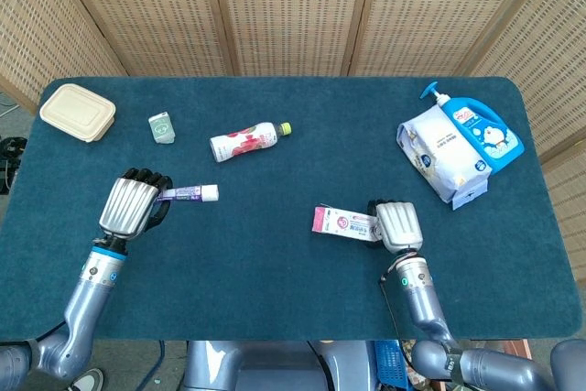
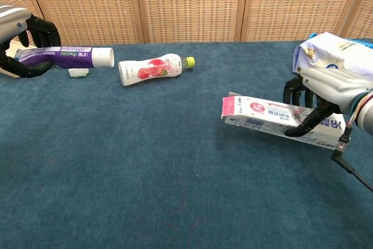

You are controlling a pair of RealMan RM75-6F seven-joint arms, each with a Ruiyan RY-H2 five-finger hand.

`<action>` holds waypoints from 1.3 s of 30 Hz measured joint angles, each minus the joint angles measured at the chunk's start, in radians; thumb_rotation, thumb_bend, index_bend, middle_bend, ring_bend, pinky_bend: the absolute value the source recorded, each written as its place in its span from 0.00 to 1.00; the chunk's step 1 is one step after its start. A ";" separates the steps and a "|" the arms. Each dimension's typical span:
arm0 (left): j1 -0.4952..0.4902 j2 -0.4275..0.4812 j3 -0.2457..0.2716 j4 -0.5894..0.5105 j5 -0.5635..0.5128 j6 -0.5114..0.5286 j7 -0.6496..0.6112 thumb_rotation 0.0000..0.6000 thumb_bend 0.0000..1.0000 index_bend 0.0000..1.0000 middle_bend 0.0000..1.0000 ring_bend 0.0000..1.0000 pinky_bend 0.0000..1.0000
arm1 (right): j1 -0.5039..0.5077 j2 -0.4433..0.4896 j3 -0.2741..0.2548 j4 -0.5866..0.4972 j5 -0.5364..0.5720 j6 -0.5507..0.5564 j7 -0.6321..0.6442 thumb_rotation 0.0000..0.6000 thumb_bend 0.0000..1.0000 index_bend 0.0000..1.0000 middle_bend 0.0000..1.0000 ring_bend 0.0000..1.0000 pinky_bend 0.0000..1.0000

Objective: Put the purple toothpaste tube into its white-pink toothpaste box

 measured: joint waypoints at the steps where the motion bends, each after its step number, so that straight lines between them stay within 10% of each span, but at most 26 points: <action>1: -0.001 0.001 0.000 -0.008 0.002 0.000 0.001 1.00 0.55 0.79 0.59 0.39 0.38 | -0.001 0.012 0.007 -0.030 0.006 -0.004 0.008 1.00 0.26 0.64 0.62 0.55 0.54; 14: -0.011 -0.020 0.014 -0.081 0.023 -0.021 0.002 1.00 0.55 0.79 0.59 0.39 0.38 | -0.004 0.118 0.041 -0.271 0.015 -0.002 0.042 1.00 0.26 0.64 0.62 0.55 0.54; 39: -0.054 -0.079 0.017 -0.147 -0.079 -0.088 0.111 1.00 0.55 0.80 0.59 0.39 0.38 | 0.040 0.084 0.025 -0.343 0.018 0.041 -0.007 1.00 0.26 0.64 0.62 0.55 0.54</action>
